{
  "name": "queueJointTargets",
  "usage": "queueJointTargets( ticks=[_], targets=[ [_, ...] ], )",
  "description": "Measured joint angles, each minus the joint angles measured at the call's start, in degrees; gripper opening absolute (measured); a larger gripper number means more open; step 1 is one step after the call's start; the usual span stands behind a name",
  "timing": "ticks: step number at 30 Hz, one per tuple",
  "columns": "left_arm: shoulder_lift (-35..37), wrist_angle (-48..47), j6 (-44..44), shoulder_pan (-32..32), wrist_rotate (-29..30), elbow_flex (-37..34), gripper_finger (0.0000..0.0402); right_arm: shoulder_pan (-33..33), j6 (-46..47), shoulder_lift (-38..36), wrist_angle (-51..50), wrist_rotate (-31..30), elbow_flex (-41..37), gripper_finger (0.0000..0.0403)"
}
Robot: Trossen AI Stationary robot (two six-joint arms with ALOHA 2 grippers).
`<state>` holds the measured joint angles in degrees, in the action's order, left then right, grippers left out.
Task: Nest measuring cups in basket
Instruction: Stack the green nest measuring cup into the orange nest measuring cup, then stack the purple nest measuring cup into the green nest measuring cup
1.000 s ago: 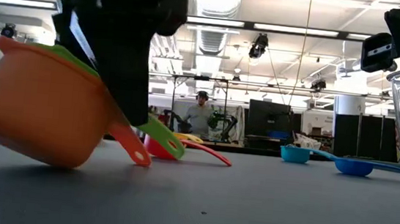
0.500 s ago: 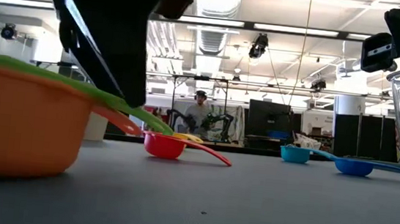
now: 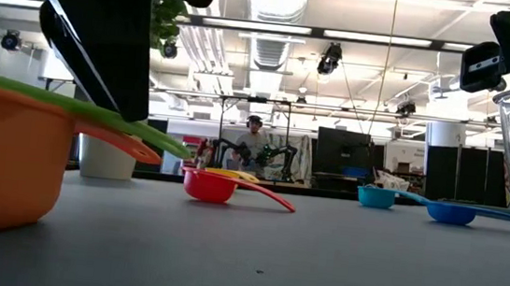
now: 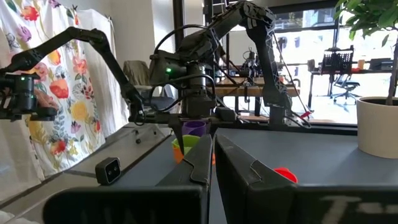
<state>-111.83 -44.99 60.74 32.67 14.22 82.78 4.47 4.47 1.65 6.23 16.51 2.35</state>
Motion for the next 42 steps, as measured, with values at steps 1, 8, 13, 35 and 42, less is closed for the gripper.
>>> queueJointTargets(
  ticks=[1, 8, 13, 35, 42],
  targets=[
    [0.0, -0.23, 0.12, 0.03, 0.15, 0.0, 0.0256, -0.02, 0.0, 0.0, -0.01, -0.01, 0.0, 0.0009],
    [0.65, -1.12, 0.27, 0.08, 0.8, 0.0, 0.0261, 0.0, 0.0, 0.0, -0.01, 0.0, 0.0, 0.0009],
    [3.5, -0.94, -0.25, 1.73, 6.63, 0.02, 0.0261, 0.0, 0.0, 0.0, 0.01, -0.01, 0.0, 0.0009],
    [13.24, 3.63, 3.65, 12.49, 23.88, -12.02, 0.0167, 0.0, 0.0, 0.0, -0.01, 0.01, 0.0, 0.0009],
    [25.22, 20.92, -1.53, 12.43, 25.19, -27.08, 0.012, 0.0, 0.0, 0.0, 0.0, -0.01, 0.0, 0.0009]
  ],
)
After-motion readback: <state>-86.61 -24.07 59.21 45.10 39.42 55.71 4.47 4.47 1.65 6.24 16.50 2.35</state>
